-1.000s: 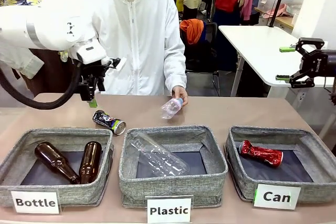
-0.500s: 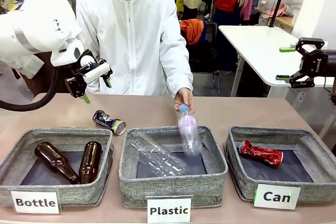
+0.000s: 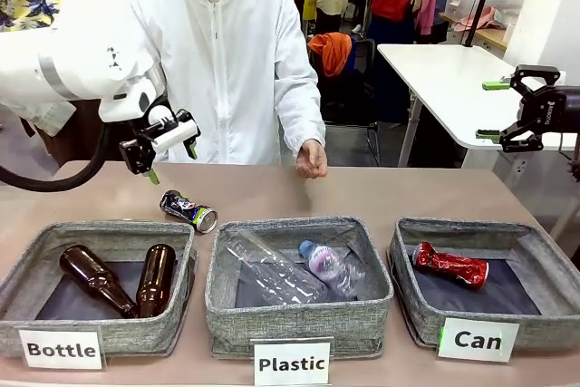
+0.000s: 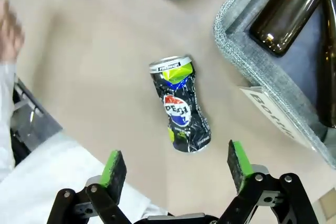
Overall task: Sort the can waste into the basket.
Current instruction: Pick up the can waste from the table and place it in the right Fabric basket.
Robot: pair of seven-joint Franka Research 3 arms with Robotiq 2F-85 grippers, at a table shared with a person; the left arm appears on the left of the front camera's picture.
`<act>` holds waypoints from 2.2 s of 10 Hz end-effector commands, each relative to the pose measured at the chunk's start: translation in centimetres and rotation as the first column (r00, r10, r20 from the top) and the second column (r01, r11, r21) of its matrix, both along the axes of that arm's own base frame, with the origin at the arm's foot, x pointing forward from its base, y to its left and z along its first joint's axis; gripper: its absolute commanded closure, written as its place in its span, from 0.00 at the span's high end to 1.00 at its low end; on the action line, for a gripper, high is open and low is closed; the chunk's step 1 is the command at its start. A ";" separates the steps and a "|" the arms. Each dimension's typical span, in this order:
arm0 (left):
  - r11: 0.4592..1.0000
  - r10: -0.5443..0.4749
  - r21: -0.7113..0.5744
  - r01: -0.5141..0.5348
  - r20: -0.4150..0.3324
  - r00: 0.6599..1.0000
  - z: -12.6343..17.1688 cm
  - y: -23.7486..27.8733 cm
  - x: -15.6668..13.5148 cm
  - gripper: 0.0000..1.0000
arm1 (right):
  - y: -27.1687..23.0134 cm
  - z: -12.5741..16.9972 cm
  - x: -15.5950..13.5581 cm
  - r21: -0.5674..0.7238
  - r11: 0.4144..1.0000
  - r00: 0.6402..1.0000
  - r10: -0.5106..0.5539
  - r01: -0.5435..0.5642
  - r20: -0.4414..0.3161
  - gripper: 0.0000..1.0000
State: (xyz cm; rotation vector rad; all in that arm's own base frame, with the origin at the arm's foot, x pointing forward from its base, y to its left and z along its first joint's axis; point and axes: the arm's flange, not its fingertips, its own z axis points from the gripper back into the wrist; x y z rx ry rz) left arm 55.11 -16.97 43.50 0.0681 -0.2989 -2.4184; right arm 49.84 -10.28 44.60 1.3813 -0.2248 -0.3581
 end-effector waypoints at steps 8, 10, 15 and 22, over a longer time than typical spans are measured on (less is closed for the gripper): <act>0.993 0.105 0.057 -0.100 -0.095 0.990 -9.8 -2.1 4.9 1.00 | -0.1 0.4 0.2 0.000 1.000 1.000 0.009 -0.009 -0.002 1.00; 0.986 0.122 0.127 -0.105 -0.141 0.982 -11.5 -3.5 5.4 1.00 | -0.1 0.4 0.2 0.000 1.000 1.000 0.009 -0.009 -0.002 1.00; 0.978 0.161 0.155 -0.136 -0.158 0.974 -12.0 -4.3 6.1 0.40 | -0.1 0.4 0.2 0.000 1.000 1.000 0.009 -0.009 -0.002 1.00; 0.970 0.196 0.179 -0.165 -0.172 0.965 -11.9 -3.8 5.9 0.00 | -0.1 0.4 0.2 0.000 1.000 1.000 0.009 -0.009 -0.002 1.00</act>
